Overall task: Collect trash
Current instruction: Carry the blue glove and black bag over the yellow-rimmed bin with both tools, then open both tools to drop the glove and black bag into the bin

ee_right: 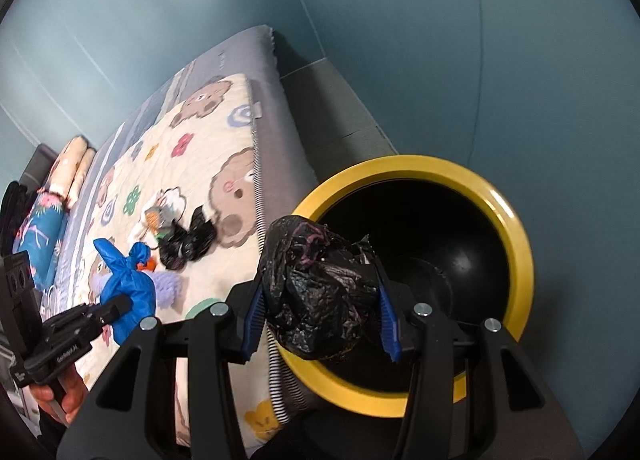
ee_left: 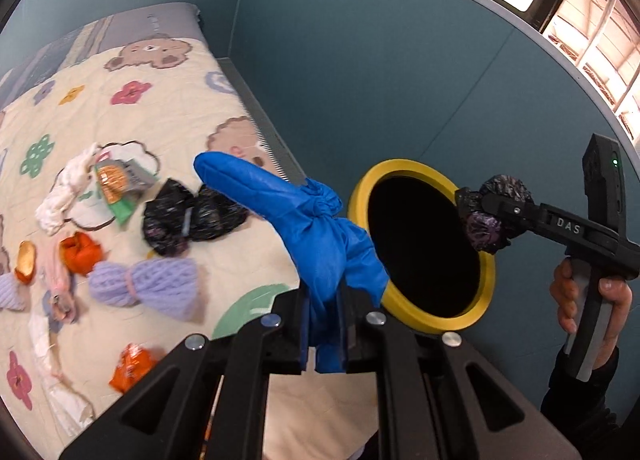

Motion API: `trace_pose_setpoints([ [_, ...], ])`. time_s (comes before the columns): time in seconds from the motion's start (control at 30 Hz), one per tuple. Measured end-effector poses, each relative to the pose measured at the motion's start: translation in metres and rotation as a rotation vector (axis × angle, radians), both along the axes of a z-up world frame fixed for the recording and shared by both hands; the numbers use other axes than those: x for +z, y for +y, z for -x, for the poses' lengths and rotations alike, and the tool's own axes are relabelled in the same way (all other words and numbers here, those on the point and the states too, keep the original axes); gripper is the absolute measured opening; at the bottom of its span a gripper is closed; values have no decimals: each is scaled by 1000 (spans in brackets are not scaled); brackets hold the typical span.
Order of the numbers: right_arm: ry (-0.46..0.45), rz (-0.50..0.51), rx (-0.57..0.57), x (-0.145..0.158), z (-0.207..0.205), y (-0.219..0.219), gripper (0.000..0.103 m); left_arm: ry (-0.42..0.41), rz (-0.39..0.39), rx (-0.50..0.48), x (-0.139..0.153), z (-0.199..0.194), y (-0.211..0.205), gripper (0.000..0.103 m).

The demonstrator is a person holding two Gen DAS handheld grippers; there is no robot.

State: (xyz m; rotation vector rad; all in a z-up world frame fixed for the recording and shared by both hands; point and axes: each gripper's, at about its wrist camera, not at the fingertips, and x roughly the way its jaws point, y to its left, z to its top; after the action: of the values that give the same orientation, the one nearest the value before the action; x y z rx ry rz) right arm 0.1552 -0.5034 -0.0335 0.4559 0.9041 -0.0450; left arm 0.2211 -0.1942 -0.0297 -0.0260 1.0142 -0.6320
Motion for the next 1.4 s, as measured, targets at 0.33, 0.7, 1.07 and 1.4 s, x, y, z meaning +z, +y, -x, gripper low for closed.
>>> trace_pose_setpoints([
  [0.33, 12, -22, -76, -12, -7, -41, 45, 18, 26, -94, -12, -9, -73, 9],
  [0.7, 42, -62, -127, -32, -13, -72, 49, 88, 50, -141, -40, -13, -129, 10],
  [1.07, 29, -72, -186, -33, -5, -85, 65, 69, 66, -124, -39, -8, -125, 51],
  [1.4, 18, -79, -162, -23, 8, -70, 77, 9, 26, -25, -27, -10, -85, 83],
])
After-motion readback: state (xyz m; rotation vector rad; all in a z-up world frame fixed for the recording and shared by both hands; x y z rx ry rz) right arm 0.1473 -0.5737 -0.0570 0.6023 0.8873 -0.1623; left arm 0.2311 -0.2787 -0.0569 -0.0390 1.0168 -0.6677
